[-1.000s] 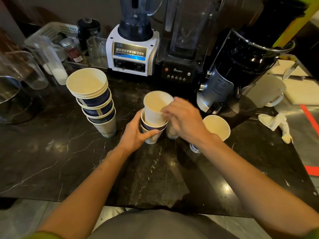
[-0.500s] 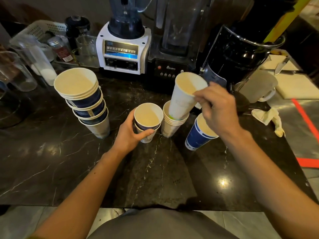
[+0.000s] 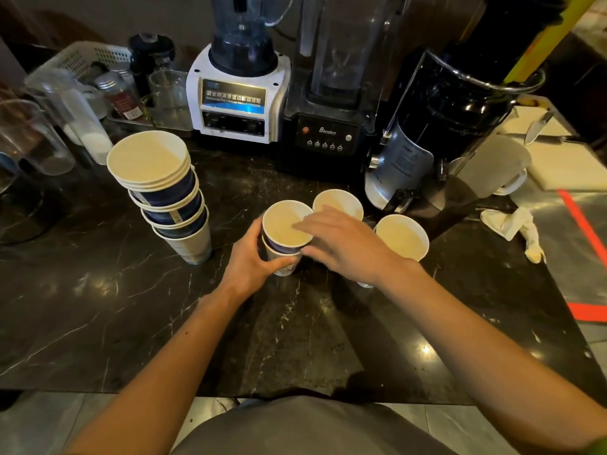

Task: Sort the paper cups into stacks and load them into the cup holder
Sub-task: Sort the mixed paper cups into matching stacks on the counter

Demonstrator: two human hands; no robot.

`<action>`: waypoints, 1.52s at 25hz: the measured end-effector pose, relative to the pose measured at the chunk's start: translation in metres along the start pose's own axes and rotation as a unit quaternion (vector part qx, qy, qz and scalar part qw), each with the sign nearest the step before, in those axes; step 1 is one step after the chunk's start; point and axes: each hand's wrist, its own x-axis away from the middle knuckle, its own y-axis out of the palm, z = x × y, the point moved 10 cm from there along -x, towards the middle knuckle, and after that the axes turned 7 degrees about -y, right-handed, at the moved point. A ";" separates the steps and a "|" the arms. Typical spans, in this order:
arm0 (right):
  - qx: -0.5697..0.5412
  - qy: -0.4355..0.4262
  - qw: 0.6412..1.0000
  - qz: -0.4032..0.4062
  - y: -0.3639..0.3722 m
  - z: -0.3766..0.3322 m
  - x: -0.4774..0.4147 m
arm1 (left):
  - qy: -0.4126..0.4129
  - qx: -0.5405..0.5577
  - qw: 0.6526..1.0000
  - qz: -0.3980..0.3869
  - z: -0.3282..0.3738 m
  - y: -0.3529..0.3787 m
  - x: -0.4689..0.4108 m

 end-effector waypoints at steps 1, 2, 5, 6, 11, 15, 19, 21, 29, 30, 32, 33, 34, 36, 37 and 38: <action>-0.001 -0.001 1.000 -0.016 0.005 -0.004 -0.003 | 0.000 -0.002 1.000 -0.001 0.000 0.001 0.000; -0.004 -0.004 1.000 -0.011 0.004 -0.008 -0.005 | 0.000 -0.003 1.000 0.000 -0.001 0.001 0.001; -0.004 -0.019 0.989 0.144 -0.046 -0.015 0.005 | 0.005 -0.011 1.000 -0.008 0.002 0.001 0.002; 0.003 -0.014 0.977 0.211 -0.072 -0.014 0.015 | 0.012 -0.018 1.000 -0.008 0.004 0.002 0.002; 0.063 0.037 0.916 0.394 -0.176 0.005 0.087 | 0.023 -0.035 0.999 0.004 0.007 0.001 0.000; 0.122 0.067 0.913 0.383 -0.197 0.015 0.129 | 0.013 -0.021 1.000 0.015 0.006 0.000 0.001; 0.121 0.107 0.929 0.332 -0.161 0.029 0.139 | 0.004 -0.017 1.000 0.018 0.005 -0.001 0.003; 0.113 0.112 0.934 0.321 -0.150 0.033 0.142 | 0.003 -0.019 1.000 0.016 0.007 -0.001 0.004; 0.063 0.214 0.975 0.021 -0.044 0.061 0.133 | -0.005 -0.022 1.000 0.021 0.007 -0.001 0.006; 0.049 0.222 0.974 -0.003 -0.034 0.062 0.133 | -0.009 -0.022 0.999 0.022 0.007 -0.002 0.006; 0.042 0.236 0.971 0.020 -0.038 0.064 0.132 | -0.012 -0.024 0.999 0.021 0.009 -0.002 0.006; 0.051 0.228 0.971 0.059 -0.048 0.060 0.129 | -0.008 -0.024 0.999 0.022 0.012 -0.003 0.007; 0.059 0.203 0.973 0.093 -0.056 0.051 0.121 | 0.000 -0.024 0.999 0.028 0.016 -0.007 0.009; 0.045 0.118 0.984 0.124 -0.059 0.022 0.091 | 0.018 -0.016 0.999 0.037 0.029 -0.017 0.014; 0.027 0.075 0.990 0.116 -0.053 0.009 0.075 | 0.027 -0.013 0.999 0.033 0.037 -0.020 0.015; 0.009 0.039 0.994 0.103 -0.046 -0.003 0.057 | 0.038 -0.013 0.999 0.029 0.047 -0.024 0.018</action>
